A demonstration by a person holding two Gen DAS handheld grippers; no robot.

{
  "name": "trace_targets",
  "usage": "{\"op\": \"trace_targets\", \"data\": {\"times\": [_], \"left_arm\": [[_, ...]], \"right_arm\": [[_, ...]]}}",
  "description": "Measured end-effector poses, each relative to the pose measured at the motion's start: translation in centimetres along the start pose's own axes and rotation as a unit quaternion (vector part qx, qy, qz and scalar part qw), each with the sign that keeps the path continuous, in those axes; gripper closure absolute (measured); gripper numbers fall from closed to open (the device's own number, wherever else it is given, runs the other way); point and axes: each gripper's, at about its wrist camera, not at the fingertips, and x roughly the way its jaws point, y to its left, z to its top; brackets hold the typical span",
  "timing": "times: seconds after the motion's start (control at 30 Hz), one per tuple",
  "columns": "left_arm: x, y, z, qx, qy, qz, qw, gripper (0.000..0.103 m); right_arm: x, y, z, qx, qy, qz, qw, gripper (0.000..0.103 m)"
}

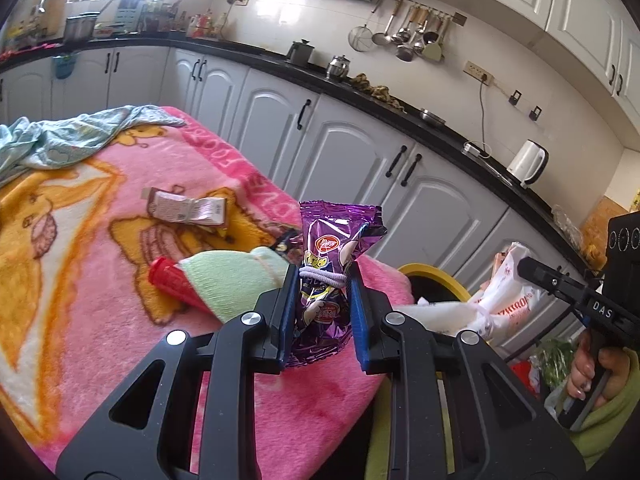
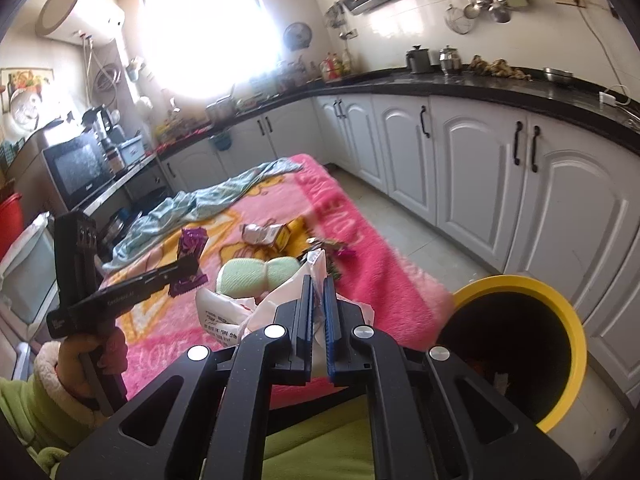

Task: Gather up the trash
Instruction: 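Carry the purple wrapper and white bag over the yellow bin with both grippers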

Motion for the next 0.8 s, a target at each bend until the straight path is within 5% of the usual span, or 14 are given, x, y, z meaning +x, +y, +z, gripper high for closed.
{"op": "trace_targets", "data": {"times": [0.8], "left_arm": [[5.9,-10.4,1.7,0.076,0.024,-0.067,0.9946,0.085]], "right_arm": [[-6.5,-6.8,0.0,0.050,-0.082,-0.105,0.990,0.098]]}}
